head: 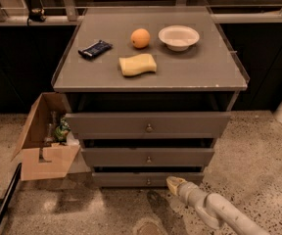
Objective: Open bottom drawer
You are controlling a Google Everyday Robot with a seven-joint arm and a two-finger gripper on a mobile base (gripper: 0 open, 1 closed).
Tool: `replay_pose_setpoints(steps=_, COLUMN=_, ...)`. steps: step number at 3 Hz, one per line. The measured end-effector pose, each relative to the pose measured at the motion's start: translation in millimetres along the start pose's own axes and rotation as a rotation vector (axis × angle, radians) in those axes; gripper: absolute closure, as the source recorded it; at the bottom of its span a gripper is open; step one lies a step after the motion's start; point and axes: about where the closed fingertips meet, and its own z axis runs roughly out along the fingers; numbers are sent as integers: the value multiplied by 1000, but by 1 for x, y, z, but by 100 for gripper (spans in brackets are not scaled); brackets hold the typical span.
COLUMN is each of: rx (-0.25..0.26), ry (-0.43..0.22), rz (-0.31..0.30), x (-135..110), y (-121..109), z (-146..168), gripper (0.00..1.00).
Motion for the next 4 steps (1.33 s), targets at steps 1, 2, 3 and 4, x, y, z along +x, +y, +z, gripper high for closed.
replay_pose_setpoints(steps=1, rx=83, ry=-37, rz=8, x=4, y=-2, z=3, gripper=100)
replay_pose_setpoints(steps=2, rx=166, ry=-94, rz=21, x=9, y=-8, z=21, gripper=100)
replay_pose_setpoints(steps=3, rx=173, ry=-95, rz=24, x=10, y=-11, z=27, gripper=100)
replay_pose_setpoints(steps=4, rx=167, ry=-100, rz=-3, x=5, y=-17, z=39, gripper=100)
